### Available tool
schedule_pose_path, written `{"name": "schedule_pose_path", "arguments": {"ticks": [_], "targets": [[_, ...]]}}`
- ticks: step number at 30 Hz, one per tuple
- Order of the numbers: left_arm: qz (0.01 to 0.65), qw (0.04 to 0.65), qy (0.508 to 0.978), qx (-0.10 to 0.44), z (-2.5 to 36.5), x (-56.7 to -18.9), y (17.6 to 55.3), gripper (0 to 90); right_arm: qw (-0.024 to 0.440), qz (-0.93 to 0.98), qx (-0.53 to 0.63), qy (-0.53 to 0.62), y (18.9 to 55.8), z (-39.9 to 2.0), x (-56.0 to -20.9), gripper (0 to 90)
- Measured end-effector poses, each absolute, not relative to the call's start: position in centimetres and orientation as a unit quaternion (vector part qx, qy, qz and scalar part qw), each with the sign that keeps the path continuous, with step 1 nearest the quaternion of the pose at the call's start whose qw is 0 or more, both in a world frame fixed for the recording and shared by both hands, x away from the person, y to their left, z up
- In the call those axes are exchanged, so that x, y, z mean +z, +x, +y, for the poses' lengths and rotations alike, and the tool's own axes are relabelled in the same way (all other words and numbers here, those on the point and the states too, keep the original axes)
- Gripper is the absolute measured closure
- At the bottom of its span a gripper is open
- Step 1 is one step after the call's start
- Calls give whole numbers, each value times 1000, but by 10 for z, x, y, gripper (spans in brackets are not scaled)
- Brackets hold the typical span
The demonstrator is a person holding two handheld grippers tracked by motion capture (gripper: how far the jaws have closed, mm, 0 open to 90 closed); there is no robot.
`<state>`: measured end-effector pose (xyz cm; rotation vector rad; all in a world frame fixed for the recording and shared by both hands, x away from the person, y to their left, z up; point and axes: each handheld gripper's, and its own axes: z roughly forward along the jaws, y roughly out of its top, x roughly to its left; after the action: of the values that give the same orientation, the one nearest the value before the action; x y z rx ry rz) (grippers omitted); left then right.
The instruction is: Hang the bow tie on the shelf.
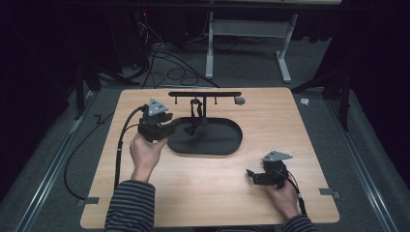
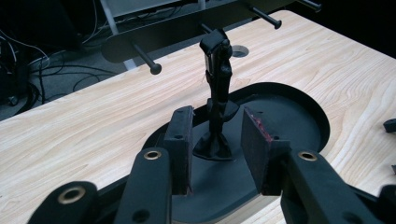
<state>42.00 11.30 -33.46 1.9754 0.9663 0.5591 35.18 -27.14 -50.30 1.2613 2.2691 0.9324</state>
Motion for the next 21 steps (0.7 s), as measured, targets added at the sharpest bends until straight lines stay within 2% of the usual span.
{"name": "schedule_pose_path", "arguments": {"ticks": [21], "targets": [[382, 438, 785, 214, 121, -343, 405, 646, 190, 808, 332, 449, 352, -271, -503, 197]]}}
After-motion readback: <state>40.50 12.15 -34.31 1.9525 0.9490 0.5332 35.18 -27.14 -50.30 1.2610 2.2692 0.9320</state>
